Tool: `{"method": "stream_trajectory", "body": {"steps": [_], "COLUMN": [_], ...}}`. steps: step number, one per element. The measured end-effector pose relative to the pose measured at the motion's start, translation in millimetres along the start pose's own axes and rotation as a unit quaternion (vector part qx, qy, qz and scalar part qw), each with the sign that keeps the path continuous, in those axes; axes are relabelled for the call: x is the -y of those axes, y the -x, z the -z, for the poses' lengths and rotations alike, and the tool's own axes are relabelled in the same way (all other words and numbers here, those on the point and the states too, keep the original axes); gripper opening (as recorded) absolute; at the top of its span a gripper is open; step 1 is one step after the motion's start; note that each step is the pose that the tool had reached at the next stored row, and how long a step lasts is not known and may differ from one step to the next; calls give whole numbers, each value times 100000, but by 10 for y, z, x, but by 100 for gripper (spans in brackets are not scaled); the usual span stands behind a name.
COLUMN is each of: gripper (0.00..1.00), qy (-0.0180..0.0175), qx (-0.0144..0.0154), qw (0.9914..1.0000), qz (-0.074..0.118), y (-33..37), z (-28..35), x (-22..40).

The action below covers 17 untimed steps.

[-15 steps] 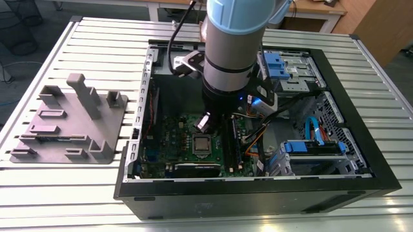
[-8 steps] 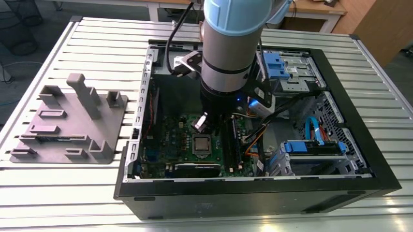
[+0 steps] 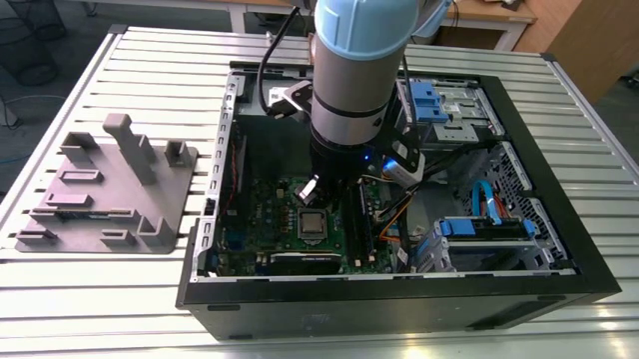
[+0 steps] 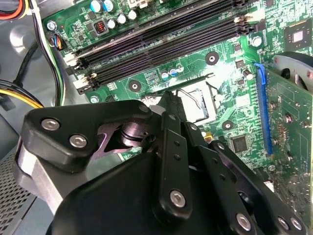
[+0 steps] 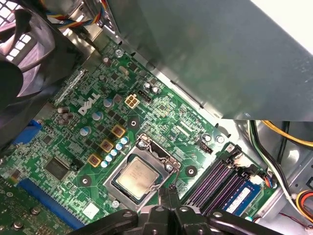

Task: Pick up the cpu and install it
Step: 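Install the first cpu locking lever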

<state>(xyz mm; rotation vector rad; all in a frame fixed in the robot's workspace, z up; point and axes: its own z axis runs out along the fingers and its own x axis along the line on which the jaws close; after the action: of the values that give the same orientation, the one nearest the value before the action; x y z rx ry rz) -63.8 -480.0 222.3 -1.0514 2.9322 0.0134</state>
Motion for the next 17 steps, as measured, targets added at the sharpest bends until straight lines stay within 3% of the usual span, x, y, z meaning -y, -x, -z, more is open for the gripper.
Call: {"method": "stream_trajectory", "body": {"steps": [17], "gripper": [11], "qy": [-1], "qx": [5], "qw": [100000], "qz": [-47], "y": [-3], "z": [-3], "x": [-2]}}
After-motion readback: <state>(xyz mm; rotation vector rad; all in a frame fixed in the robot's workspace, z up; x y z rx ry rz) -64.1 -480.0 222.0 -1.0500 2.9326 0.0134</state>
